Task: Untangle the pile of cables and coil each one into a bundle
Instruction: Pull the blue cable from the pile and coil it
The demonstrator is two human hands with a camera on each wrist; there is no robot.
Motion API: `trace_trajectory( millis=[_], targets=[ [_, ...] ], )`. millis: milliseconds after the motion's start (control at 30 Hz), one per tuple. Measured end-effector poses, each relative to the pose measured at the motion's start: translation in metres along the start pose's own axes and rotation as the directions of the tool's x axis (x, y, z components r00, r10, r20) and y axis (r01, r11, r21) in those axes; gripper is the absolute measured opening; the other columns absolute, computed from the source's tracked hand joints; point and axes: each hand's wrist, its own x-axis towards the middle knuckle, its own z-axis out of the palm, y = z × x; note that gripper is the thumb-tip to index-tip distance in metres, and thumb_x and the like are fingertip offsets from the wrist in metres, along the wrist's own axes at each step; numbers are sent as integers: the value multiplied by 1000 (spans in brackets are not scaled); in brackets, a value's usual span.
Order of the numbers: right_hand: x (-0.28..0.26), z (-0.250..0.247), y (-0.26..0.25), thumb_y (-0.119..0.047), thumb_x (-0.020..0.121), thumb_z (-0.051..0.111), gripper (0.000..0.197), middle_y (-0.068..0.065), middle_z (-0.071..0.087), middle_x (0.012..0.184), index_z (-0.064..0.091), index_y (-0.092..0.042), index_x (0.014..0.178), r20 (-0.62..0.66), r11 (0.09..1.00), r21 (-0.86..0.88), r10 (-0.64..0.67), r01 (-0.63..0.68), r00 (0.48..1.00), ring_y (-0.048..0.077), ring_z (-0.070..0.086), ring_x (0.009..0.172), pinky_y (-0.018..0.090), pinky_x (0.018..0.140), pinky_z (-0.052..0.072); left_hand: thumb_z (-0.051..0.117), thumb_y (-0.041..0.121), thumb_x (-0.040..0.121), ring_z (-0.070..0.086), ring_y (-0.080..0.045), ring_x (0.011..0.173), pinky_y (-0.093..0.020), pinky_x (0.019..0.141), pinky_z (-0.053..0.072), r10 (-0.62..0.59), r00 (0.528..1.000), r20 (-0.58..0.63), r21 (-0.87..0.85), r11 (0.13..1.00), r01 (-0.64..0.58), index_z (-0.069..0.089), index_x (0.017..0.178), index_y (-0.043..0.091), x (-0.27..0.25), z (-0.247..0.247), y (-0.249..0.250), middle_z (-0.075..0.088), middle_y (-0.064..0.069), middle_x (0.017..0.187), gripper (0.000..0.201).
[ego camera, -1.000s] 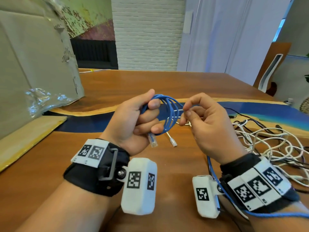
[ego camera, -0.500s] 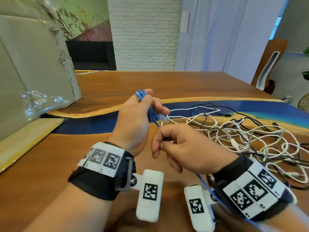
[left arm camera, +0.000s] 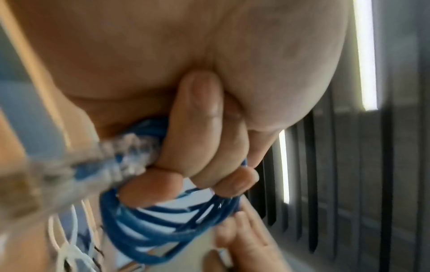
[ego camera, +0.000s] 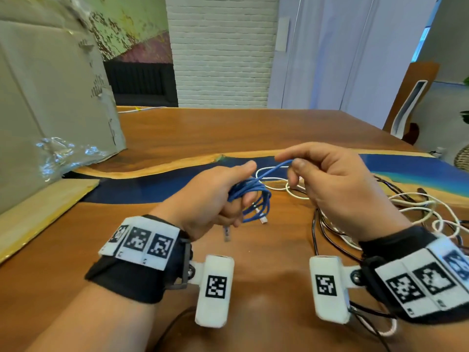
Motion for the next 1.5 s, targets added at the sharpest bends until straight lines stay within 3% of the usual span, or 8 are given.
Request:
trace_trajectory(
  millis=[233, 433, 533, 633, 1000, 1233, 1367, 1500],
  targets=[
    [1, 23, 20, -8, 92, 72, 22, -14, 63, 83, 77, -29, 94, -102, 975, -214, -90, 66, 991, -5, 59, 76, 10, 70, 42, 48, 44, 90, 8, -14, 36, -26, 45, 32, 48, 998, 41, -462, 887, -24, 45, 55, 18, -3, 14, 10, 14, 8, 40, 43],
    [-3, 30, 16, 0, 97, 64, 20, 6, 80, 89, 80, -10, 105, -37, 983, 168, 82, -74, 996, 17, 76, 82, 29, 72, 59, 41, 36, 103, 7, -14, 35, -25, 43, 29, 10, 995, -102, -537, 842, -63, 45, 56, 13, 7, 19, 3, 13, 6, 39, 52],
    [-3, 33, 15, 3, 93, 46, 36, 24, 76, 103, 74, -1, 115, 115, 867, 429, 226, -253, 967, 29, 75, 93, 36, 79, 61, 43, 34, 104, 11, -12, 34, -26, 45, 28, -20, 969, -246, -495, 862, -107, 44, 57, 12, 11, 15, -3, 14, 5, 39, 52],
    [-4, 34, 16, -7, 89, 54, 35, 35, 68, 110, 72, 2, 118, 197, 880, 411, 169, -238, 966, 40, 69, 102, 48, 97, 58, 44, 34, 105, 15, -14, 36, -29, 49, 28, -11, 941, -337, -380, 917, -125, 46, 59, 12, 15, 14, -7, 19, 3, 38, 52],
    [-8, 54, 22, 5, 95, 63, 24, 4, 78, 93, 70, -14, 109, -56, 926, 363, 131, -102, 990, 14, 72, 81, 27, 70, 56, 34, 44, 109, 27, -13, 31, -33, 53, 36, -4, 889, -458, -262, 956, -131, 47, 65, 9, 22, 17, -10, 27, 1, 37, 58],
    [-8, 57, 17, 3, 94, 61, 46, 11, 67, 75, 48, -9, 136, 109, 730, 653, 170, -200, 979, 23, 63, 73, 36, 76, 57, 45, 44, 106, 32, -11, 29, -23, 42, 31, -71, 893, -445, -326, 941, -87, 46, 67, 10, 22, 16, -9, 33, 1, 37, 52],
    [-6, 53, 21, 13, 88, 68, 54, 22, 75, 99, 54, -15, 132, 127, 820, 528, 181, -221, 975, 33, 70, 85, 43, 86, 60, 45, 39, 107, 33, -11, 34, -26, 46, 34, 11, 917, -399, -248, 961, -120, 45, 64, 12, 21, 17, -12, 34, 3, 40, 51],
    [-5, 46, 27, 2, 85, 76, 37, 12, 79, 102, 70, -11, 120, 2, 877, 398, 294, -270, 956, 27, 76, 97, 46, 90, 61, 45, 45, 106, 28, -16, 41, -37, 56, 32, 96, 929, -358, -126, 981, -150, 47, 69, 8, 22, 17, -17, 31, -1, 45, 52]
  ],
)
